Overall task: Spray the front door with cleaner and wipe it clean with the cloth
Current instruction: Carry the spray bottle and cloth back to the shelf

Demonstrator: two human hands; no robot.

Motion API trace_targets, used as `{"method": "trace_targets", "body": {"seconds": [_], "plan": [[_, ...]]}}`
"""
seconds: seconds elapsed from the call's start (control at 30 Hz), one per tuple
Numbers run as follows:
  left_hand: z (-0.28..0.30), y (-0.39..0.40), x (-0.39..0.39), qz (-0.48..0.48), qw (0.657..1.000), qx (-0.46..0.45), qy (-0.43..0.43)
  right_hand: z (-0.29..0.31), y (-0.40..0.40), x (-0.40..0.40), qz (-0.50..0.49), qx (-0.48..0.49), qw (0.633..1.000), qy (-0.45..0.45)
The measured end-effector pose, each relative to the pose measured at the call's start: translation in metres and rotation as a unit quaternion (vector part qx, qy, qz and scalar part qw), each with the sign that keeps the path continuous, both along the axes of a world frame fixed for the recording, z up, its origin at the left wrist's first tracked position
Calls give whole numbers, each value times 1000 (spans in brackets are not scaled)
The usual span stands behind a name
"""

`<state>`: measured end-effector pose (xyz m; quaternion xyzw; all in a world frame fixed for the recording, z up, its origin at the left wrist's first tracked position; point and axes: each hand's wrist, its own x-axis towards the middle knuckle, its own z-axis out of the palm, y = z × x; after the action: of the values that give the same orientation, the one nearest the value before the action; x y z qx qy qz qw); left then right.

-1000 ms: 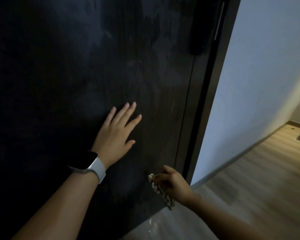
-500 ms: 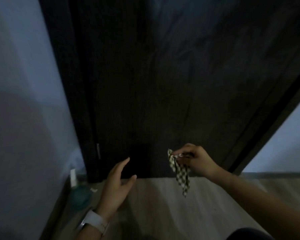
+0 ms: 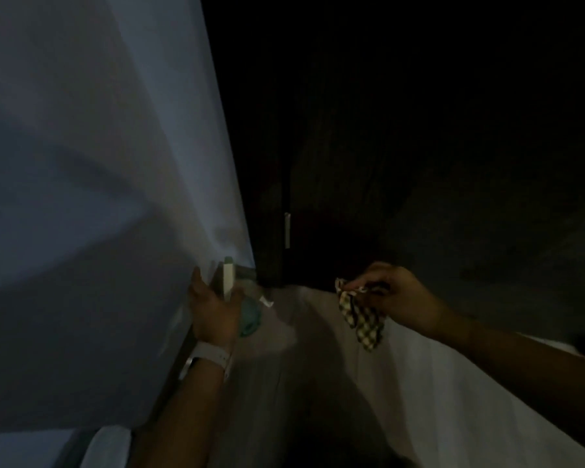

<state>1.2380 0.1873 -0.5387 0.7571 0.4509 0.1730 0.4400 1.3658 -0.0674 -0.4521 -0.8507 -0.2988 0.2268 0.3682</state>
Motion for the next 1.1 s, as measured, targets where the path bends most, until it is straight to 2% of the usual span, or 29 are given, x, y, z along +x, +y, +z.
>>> {"method": "trace_targets", "body": {"seconds": [0.13,0.23,0.4,0.53,0.63,0.8,1.0,1.1], "plan": [[-21,17,22,-53,995,-27,78,-9,11,5,47,-28,998,20],[-30,12,17,-63,990,20,127,-4,16,9,55,-30,998,20],[-1,-26,-19,-70,991,5,111,7,9,-1,54,10,998,8],[34,-44,-44,-58,994,74,49,9,7,1,46,84,995,-3],[78,-58,-59,-32,994,89,53,22,11,1,43,100,994,7],[157,-76,-103,46,996,35,73,75,23,-26,60,99,993,11],[297,-110,-180,141,988,-26,64,200,20,-101,100,132,986,13],[370,-119,-213,204,976,-30,67,264,17,-122,121,149,980,51]]}}
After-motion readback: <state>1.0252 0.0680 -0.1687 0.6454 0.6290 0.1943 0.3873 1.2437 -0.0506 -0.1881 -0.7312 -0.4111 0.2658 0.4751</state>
